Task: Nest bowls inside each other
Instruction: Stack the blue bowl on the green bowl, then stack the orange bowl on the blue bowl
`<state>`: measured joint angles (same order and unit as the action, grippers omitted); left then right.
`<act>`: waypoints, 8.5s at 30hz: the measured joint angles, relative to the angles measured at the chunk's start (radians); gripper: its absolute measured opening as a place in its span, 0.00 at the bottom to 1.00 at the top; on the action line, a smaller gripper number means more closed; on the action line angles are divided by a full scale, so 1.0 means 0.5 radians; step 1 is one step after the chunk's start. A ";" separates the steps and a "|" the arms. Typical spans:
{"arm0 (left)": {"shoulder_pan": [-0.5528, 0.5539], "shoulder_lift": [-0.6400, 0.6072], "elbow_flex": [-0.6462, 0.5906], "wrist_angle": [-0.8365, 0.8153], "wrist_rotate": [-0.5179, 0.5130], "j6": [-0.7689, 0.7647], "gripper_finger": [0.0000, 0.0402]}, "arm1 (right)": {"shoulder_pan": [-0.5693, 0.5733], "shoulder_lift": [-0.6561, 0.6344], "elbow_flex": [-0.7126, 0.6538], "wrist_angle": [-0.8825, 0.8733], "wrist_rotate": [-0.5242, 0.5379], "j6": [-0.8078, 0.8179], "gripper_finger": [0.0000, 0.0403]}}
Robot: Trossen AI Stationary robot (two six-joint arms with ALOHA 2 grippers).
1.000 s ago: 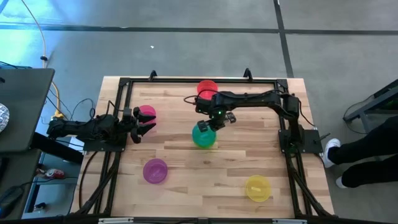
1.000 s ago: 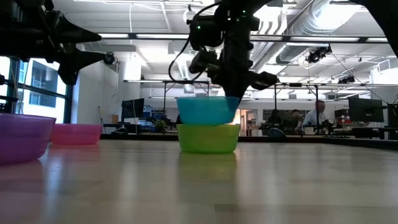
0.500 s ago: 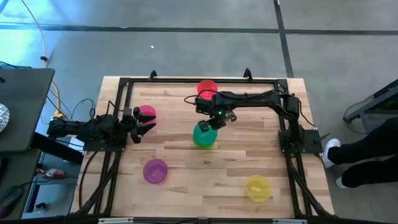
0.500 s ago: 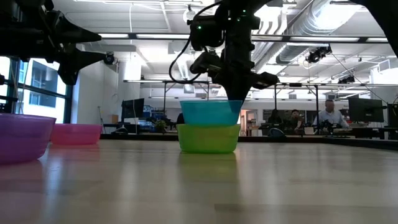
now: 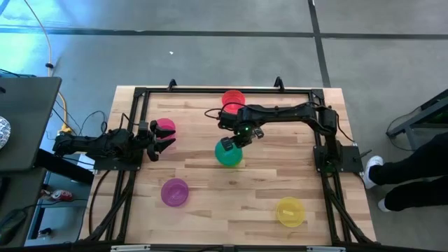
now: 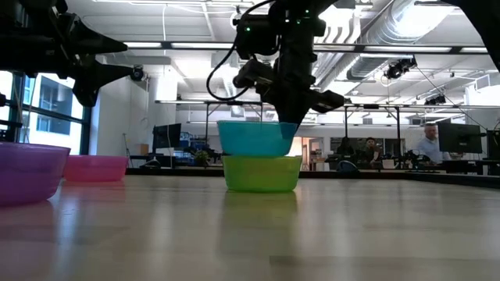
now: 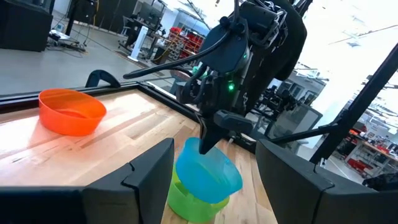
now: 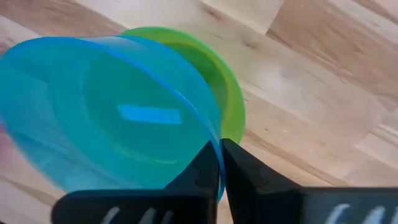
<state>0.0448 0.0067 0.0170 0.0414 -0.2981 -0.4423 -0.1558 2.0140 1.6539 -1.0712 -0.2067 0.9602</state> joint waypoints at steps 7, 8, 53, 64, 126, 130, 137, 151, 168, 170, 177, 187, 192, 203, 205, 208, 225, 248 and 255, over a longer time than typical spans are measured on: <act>0.000 -0.001 0.000 -0.001 0.040 -0.007 0.54 | 0.004 0.000 0.000 -0.002 -0.009 -0.021 0.16; 0.000 0.000 0.000 -0.001 0.050 -0.007 0.54 | 0.004 0.000 0.000 -0.002 -0.007 -0.023 0.18; 0.001 0.000 0.000 -0.016 0.127 -0.090 0.54 | 0.079 0.146 -0.001 -0.002 -0.038 -0.122 0.01; 0.001 0.000 0.000 -0.015 0.125 -0.090 0.54 | 0.079 0.146 -0.001 0.062 -0.113 -0.180 0.30; 0.000 0.000 0.000 0.000 -0.008 -0.121 0.54 | -0.665 -0.026 0.000 2.678 -1.381 -0.302 0.30; 0.001 0.000 0.000 0.001 -0.009 -0.125 0.54 | -0.704 -0.027 0.000 2.954 -1.372 -0.401 0.30; 0.001 0.000 0.000 0.012 -0.057 -0.173 0.54 | -0.793 -0.027 0.000 3.076 -1.328 -0.761 0.30; 0.001 0.000 0.000 0.017 -0.184 -0.247 0.54 | -1.129 -0.026 0.001 1.685 -1.102 -1.255 0.30; 0.001 0.000 0.000 0.024 -0.273 -0.194 0.54 | -1.194 -0.026 0.001 0.793 -0.146 -1.244 0.30; 0.001 0.000 0.000 0.024 -0.273 -0.193 0.54 | -1.195 -0.026 0.000 0.723 -0.080 -1.253 0.30; 0.001 0.000 0.000 0.024 -0.271 -0.171 0.54 | -1.192 -0.026 0.000 0.607 -0.010 -1.239 0.30; 0.001 0.000 0.000 0.024 -0.266 -0.171 0.54 | -1.153 -0.026 0.001 0.582 0.000 -1.136 0.30; 0.001 0.000 0.000 0.024 -0.265 -0.172 0.54 | -1.117 -0.026 0.001 0.551 0.064 -1.136 0.30; 0.001 0.000 0.000 0.023 -0.244 -0.174 0.54 | -1.095 0.026 0.000 0.490 0.113 -1.076 0.30; 0.000 0.000 0.000 0.023 -0.244 -0.172 0.54 | -1.084 0.044 0.000 0.493 0.106 -1.061 0.30; 0.000 0.000 0.000 0.023 -0.244 -0.173 0.54 | -1.070 0.086 0.000 0.511 0.092 -1.030 0.30; 0.000 0.000 0.000 0.021 -0.220 -0.176 0.54 | -1.076 0.150 0.000 0.567 0.143 -0.976 0.25; 0.001 0.000 0.000 0.021 -0.212 -0.171 0.54 | -1.073 0.270 0.000 0.651 0.075 -0.881 0.16; 0.000 0.000 0.000 0.021 -0.211 -0.160 0.54 | -1.073 0.270 0.000 0.670 0.081 -0.927 0.01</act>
<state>0.0449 0.0067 0.0170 0.0517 -0.4038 -0.5223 -0.6922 2.1490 1.6539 -0.7363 -0.1662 0.4968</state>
